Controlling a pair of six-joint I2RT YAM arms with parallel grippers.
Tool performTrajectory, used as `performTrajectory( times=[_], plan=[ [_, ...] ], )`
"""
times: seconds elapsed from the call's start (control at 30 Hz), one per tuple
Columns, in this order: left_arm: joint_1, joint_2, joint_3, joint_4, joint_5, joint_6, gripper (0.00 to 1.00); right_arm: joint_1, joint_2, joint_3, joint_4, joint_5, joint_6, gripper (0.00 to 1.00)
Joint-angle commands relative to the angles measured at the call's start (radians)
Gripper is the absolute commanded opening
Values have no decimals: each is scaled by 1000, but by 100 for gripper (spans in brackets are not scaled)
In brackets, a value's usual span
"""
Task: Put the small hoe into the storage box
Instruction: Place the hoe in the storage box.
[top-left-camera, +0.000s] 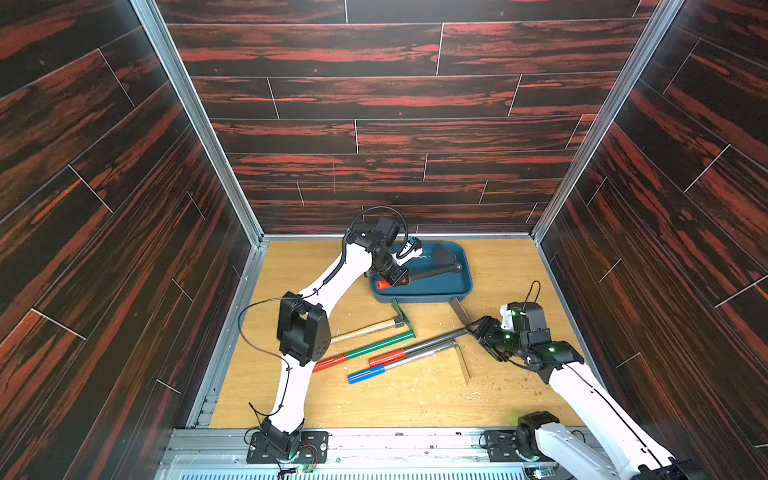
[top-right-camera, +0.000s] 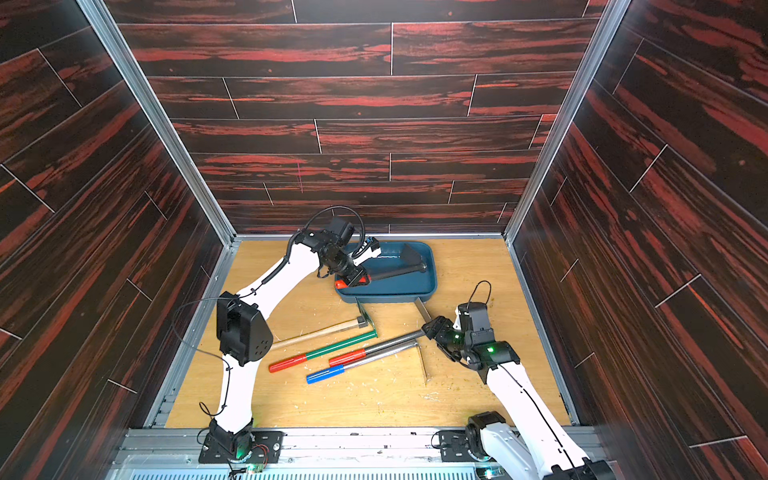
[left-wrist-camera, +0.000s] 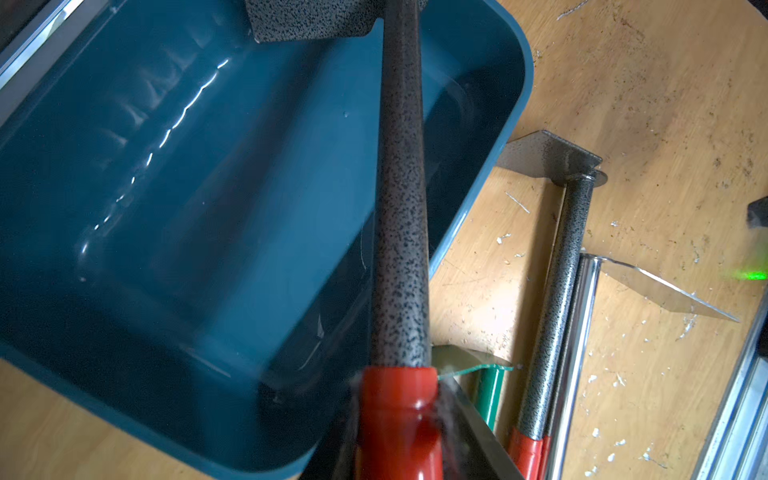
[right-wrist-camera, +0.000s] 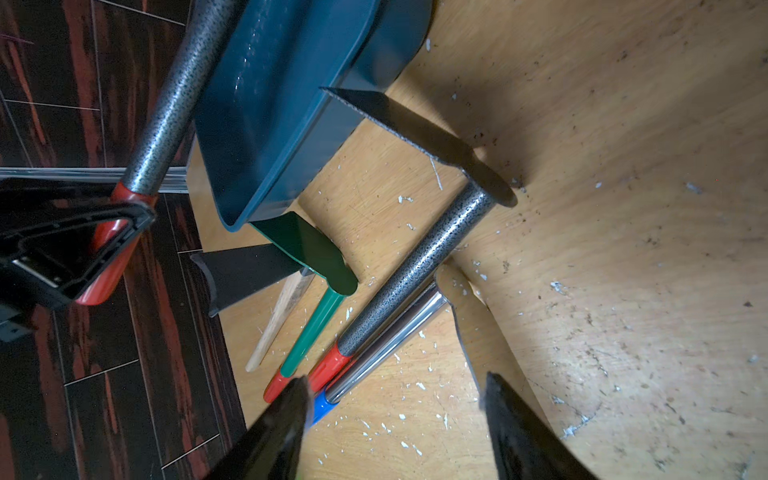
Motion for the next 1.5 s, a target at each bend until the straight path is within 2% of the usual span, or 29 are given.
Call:
performTrajectory(
  times=[0.0,0.47,1.0,1.2,1.47],
  plan=[
    [11,4,69,2,60,45,0,-10,8,-5,14,-21,-22,70],
    [23,74,119,6,52,88,0,-24,34,-3,22,-53,-45,70],
    [32,92,39,47,-13,165,0,-28,36,-4,24,-75,-59,69],
    [32,101,-1,74,-64,154,8,-28,29,-9,20,-78,-62,69],
    [32,119,-20,84,-155,131,10,-29,17,-12,11,-83,-64,69]
  ],
)
